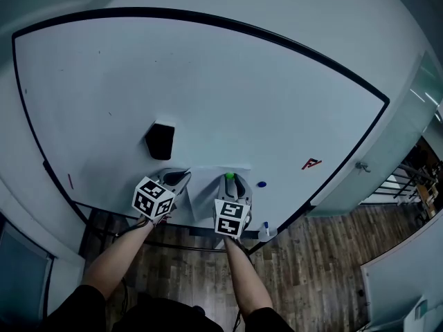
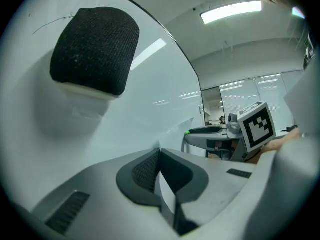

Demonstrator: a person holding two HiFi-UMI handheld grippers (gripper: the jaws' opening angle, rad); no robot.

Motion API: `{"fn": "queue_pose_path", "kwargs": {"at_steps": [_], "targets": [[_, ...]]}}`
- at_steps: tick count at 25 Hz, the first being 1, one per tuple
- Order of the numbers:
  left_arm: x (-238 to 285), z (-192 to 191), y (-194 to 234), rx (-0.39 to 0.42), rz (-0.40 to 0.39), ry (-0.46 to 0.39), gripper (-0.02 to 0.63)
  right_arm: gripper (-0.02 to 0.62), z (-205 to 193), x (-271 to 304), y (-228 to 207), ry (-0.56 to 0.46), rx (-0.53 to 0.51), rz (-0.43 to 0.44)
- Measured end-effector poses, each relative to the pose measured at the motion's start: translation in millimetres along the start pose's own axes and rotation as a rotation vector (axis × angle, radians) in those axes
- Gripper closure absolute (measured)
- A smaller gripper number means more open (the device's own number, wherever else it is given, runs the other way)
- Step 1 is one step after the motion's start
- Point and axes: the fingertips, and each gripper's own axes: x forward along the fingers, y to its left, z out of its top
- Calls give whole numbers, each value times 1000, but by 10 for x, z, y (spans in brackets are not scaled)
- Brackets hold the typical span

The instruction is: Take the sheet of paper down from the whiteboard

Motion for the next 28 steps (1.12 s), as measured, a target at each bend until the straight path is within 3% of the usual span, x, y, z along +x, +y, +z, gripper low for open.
{"fn": "queue_pose_path", "kwargs": {"at_steps": [28], "targets": [[-476,-38,283,-15,131,-10,586,463,-56,-18,-98,9,5,-5]]}}
